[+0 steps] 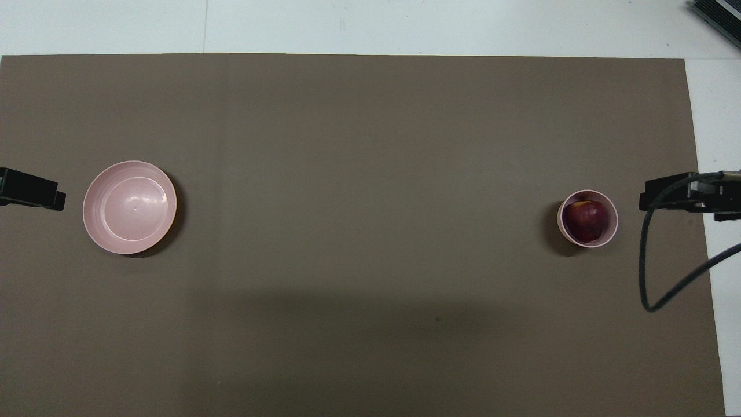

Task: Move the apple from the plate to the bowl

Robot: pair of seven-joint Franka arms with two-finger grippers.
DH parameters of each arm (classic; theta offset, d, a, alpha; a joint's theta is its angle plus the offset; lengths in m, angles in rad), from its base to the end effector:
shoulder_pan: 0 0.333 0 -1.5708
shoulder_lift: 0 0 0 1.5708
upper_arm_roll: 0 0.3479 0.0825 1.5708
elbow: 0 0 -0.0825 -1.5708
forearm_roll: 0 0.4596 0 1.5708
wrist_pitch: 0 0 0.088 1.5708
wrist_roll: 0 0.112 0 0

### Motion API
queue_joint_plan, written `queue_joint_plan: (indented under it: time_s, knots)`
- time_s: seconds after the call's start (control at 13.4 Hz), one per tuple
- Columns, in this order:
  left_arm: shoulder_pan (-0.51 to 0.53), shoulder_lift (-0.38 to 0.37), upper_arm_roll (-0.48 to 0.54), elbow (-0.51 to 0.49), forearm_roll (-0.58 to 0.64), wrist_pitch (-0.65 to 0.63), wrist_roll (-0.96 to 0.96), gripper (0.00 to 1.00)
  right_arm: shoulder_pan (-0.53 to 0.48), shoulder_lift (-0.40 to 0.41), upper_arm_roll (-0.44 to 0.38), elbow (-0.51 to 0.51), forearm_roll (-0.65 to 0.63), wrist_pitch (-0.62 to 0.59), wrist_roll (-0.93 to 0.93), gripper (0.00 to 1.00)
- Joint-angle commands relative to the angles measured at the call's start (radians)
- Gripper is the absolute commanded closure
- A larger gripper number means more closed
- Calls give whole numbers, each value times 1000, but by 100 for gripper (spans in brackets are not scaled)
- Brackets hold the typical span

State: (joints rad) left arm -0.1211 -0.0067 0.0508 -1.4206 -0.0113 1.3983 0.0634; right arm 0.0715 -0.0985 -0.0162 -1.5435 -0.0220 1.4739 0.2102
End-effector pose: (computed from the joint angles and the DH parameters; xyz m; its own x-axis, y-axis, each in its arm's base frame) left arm 0.6059 -0.0440 0.7214 0.9907 -0.1352 -0.0148 -0.1350 -0.9908 0.0125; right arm 0.5840 0.0291 0.7174 0.9872 -0.1563 0.0325 -0.1568 -0.9875 0.0137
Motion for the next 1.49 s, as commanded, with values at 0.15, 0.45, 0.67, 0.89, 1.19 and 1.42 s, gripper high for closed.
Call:
queue_joint_plan:
  time_s: [0.15, 0.45, 0.67, 0.89, 1.19, 1.42]
  knots:
    - [8, -22, -2, -27, -2, -1, 3, 0, -25, -9, -27, 25, -9, -52, -92, 0]
    - [8, -22, -2, -27, -2, -1, 3, 0, -22, -12, -57, 20, -4, -49, -115, 0]
    - [8, -22, -2, -27, -2, -1, 3, 0, -21, -15, -59, 13, -3, -47, -114, 0]
    - [8, -22, -2, -26, -2, -1, 3, 0, -24, -17, -61, 7, -15, -49, -114, 0]
    - [8, -22, -2, -26, -2, -1, 3, 0, -27, -26, -61, -7, -13, -47, -108, 0]
    - [8, -22, -2, -27, -2, -1, 3, 0, -25, -23, -59, -1, 2, -49, -100, 0]
